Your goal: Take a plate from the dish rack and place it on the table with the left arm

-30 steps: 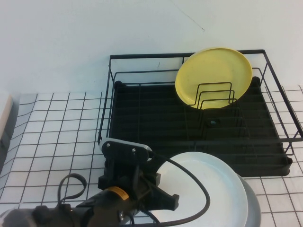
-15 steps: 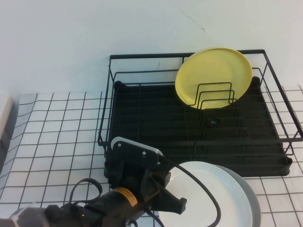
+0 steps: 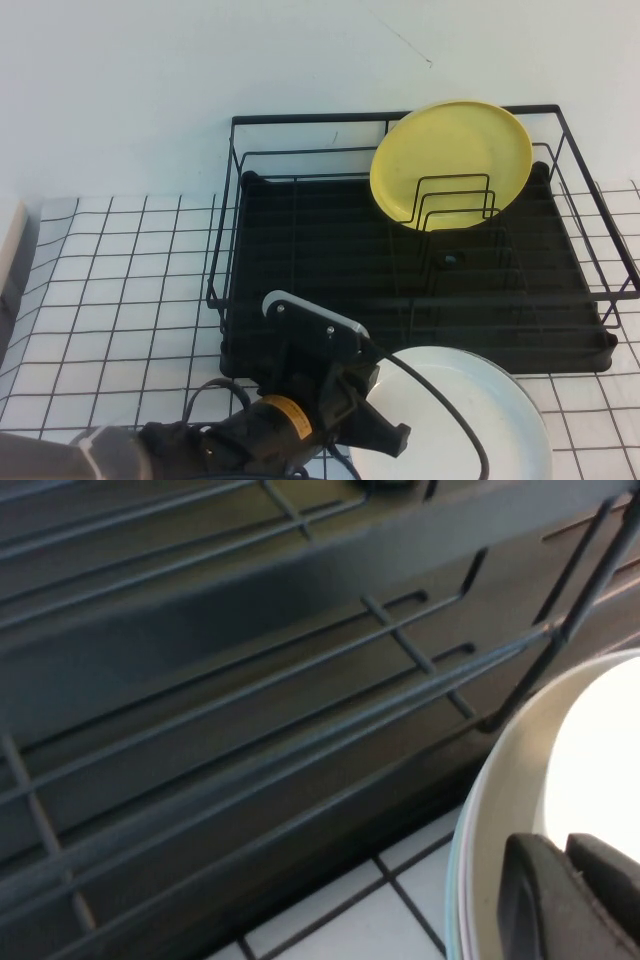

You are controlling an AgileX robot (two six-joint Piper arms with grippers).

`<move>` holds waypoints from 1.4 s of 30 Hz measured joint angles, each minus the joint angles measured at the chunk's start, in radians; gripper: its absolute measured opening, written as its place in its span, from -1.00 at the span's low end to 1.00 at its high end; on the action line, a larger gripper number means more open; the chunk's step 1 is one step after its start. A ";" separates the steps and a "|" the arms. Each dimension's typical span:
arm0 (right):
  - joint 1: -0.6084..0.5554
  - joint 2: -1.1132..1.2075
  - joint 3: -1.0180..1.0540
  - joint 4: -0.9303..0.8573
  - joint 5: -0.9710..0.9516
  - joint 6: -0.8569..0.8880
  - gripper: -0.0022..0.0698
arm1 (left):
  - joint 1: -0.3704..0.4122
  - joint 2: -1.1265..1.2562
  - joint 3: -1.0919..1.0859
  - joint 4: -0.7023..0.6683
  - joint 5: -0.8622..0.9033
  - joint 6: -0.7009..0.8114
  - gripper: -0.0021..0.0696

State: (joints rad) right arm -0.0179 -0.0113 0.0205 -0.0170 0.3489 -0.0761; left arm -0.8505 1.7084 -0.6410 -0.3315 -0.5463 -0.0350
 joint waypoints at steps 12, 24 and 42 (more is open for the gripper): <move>0.000 0.000 0.000 0.000 0.000 0.000 -0.95 | 0.003 0.010 -0.013 0.013 0.000 0.011 -0.92; 0.000 0.000 0.000 0.000 0.000 0.000 -0.95 | 0.003 0.010 -0.013 0.060 -0.019 0.047 -0.09; 0.000 0.000 0.000 0.000 0.000 0.000 -0.95 | 0.003 -0.176 -0.013 -0.007 0.108 0.223 -0.92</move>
State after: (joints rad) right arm -0.0179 -0.0113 0.0205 -0.0170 0.3489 -0.0761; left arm -0.8471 1.5326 -0.6544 -0.3384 -0.4385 0.1881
